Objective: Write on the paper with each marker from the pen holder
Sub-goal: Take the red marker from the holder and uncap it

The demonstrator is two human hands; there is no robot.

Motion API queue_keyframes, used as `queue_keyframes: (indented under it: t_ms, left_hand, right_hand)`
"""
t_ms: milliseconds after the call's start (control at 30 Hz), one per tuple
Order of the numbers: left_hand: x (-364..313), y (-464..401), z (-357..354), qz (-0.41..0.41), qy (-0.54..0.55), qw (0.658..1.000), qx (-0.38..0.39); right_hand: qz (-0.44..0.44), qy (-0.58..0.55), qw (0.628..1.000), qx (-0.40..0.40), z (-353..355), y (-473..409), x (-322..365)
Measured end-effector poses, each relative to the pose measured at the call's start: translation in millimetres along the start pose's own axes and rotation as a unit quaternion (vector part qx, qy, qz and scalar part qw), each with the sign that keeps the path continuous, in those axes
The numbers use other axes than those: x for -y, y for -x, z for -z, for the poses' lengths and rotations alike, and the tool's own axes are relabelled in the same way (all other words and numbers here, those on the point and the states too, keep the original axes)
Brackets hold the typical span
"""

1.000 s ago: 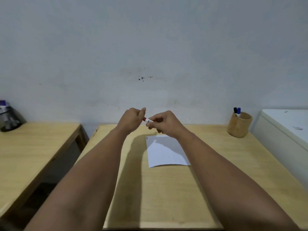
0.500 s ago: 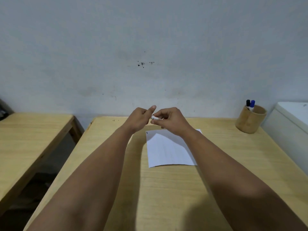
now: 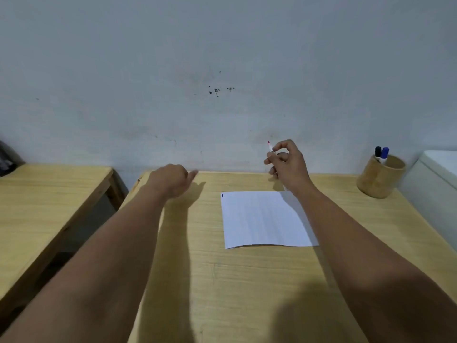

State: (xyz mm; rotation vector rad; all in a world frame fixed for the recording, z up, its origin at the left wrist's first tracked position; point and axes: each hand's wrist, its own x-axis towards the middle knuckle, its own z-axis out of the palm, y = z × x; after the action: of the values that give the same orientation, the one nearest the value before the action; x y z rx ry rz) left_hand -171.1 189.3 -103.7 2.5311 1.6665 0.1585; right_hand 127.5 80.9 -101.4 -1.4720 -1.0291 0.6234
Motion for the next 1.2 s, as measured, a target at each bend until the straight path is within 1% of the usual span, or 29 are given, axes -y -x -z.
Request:
queue_keyframes:
  t_ms: [67,100,167,233,300,400,467,533,600,633,700,733,800,900,1000,1100,1200]
  left_hand:
    - [-17,2,-18,-0.019,-0.091,0.996,0.017]
    - [-24,2,-25,-0.027,-0.114,0.993,0.015]
    - [-34,1,-33,-0.042,-0.15,0.988,0.013]
    - [-41,1,-36,-0.055,-0.188,0.98,0.015]
    - [-45,2,-34,-0.052,-0.214,0.975,0.018]
    - [-48,4,-28,-0.036,-0.215,0.976,0.024]
    - [-47,9,-24,-0.015,-0.196,0.98,0.017]
    - [-45,13,-17,0.008,-0.154,0.988,-0.011]
    - [-42,19,-12,0.026,-0.071,0.994,-0.075]
    - [-40,24,-11,0.023,-0.013,0.993,-0.118]
    - [-42,44,-14,-0.021,0.093,0.978,-0.187]
    - [-46,59,-18,-0.05,0.124,0.97,-0.203]
    - [-58,94,-32,-0.087,0.153,0.964,-0.199]
    - [-68,124,-55,-0.099,0.119,0.975,-0.16]
    - [-64,128,-62,-0.098,0.07,0.987,-0.108]
    - [-59,129,-64,-0.1,0.042,0.988,-0.105]
    - [-56,130,-67,-0.098,0.03,0.989,-0.108]
  right_hand:
    - [-0.059,-0.134,0.989,-0.002,-7,1,10]
    - [-0.093,-0.202,0.975,0.004,-9,3,14]
    - [-0.155,-0.32,0.935,0.015,-12,7,19]
    - [-0.189,-0.391,0.9,0.028,-14,10,21]
    - [-0.187,-0.407,0.893,0.039,-15,12,21]
    - [-0.163,-0.37,0.914,0.042,-16,16,19]
    - [-0.151,-0.321,0.934,0.034,-16,21,21]
    - [-0.147,-0.269,0.952,0.017,-16,26,25]
    - [-0.139,-0.227,0.964,-0.006,-15,28,28]
    - [-0.134,-0.213,0.968,-0.017,-15,31,32]
    - [-0.126,-0.192,0.973,-0.026,-15,37,35]
    - [-0.122,-0.181,0.976,-0.024,-17,39,36]
    - [-0.111,-0.15,0.982,-0.015,-22,43,35]
    - [-0.082,-0.082,0.993,-0.016,-35,47,26]
    - [-0.077,-0.059,0.995,-0.008,-48,53,17]
    - [-0.077,-0.052,0.996,0.015,-61,59,10]
    - [-0.091,-0.028,0.995,0.017,-75,60,4]
